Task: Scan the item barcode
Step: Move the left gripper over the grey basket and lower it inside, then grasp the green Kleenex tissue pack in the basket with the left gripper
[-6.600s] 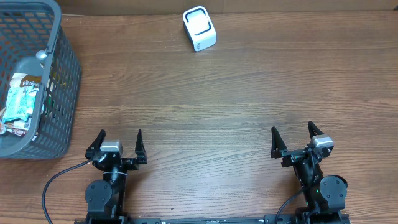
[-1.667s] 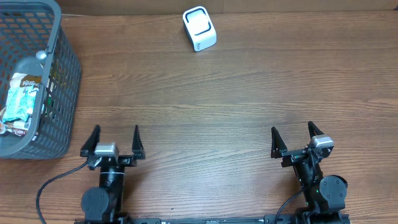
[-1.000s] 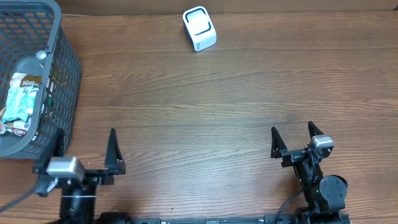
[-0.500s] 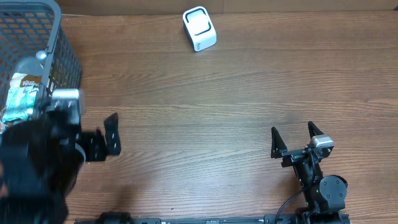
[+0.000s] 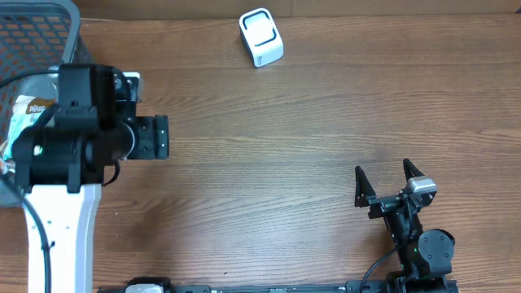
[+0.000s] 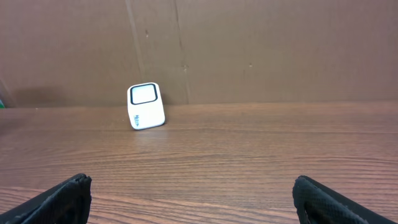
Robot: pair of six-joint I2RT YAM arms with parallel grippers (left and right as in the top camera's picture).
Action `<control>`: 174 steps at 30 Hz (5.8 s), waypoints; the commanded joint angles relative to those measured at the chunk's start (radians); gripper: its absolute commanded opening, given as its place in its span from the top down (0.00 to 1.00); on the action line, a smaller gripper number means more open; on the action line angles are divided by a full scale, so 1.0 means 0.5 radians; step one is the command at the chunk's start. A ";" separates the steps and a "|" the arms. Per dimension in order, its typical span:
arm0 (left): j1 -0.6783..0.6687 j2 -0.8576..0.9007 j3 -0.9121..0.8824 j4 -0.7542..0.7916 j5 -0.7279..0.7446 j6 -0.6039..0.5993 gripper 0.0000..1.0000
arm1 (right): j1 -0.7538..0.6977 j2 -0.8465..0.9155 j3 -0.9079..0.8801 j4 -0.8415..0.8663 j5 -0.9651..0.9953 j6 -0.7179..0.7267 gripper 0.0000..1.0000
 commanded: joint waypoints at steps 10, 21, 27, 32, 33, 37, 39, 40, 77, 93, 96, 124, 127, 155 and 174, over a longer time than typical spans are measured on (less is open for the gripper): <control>0.430 0.067 0.518 0.127 -0.364 -0.005 0.20 | -0.005 -0.018 -0.021 0.008 0.018 0.013 0.00; 0.976 0.083 0.797 0.549 -0.335 0.049 0.00 | -0.005 -0.018 -0.021 0.008 0.018 0.013 0.00; 1.169 0.159 0.797 0.506 -0.325 0.044 0.00 | -0.005 -0.018 -0.021 0.008 0.018 0.013 0.00; 1.261 0.237 0.797 0.475 -0.229 0.044 0.01 | -0.005 -0.018 -0.021 0.008 0.018 0.013 0.00; 1.263 0.246 0.797 0.473 -0.229 0.045 0.01 | -0.005 -0.018 -0.021 0.008 0.018 0.013 0.00; 1.269 0.278 0.797 0.466 -0.228 0.044 0.01 | -0.005 -0.018 -0.021 0.008 0.018 0.013 0.00; 1.270 0.291 0.797 0.459 -0.229 0.045 0.00 | -0.005 -0.018 -0.021 0.008 0.018 0.013 0.00; 1.270 0.301 0.797 0.457 -0.229 0.045 0.01 | -0.005 -0.018 -0.021 0.008 0.018 0.013 0.00; 1.530 0.746 0.793 0.357 0.124 0.202 0.01 | -0.005 -0.018 -0.021 0.008 0.018 0.013 0.00; 1.530 0.893 0.793 0.330 0.311 0.306 0.00 | -0.005 -0.018 -0.021 0.008 0.018 0.013 0.00; 1.530 0.893 0.793 0.330 0.311 0.306 0.01 | -0.005 -0.018 -0.021 0.008 0.018 0.013 0.00; 1.518 0.984 0.334 0.568 0.464 0.433 0.00 | -0.005 -0.018 -0.021 0.008 0.018 0.013 0.00; 1.516 1.063 0.334 0.589 0.481 0.434 0.00 | -0.005 -0.018 -0.021 0.008 0.018 0.013 0.00; 1.379 1.457 0.323 0.647 0.452 0.671 0.00 | -0.005 -0.018 -0.021 0.008 0.018 0.013 0.00; 1.358 1.468 0.217 0.713 0.376 0.672 0.01 | -0.005 -0.018 -0.021 0.008 0.018 0.013 0.00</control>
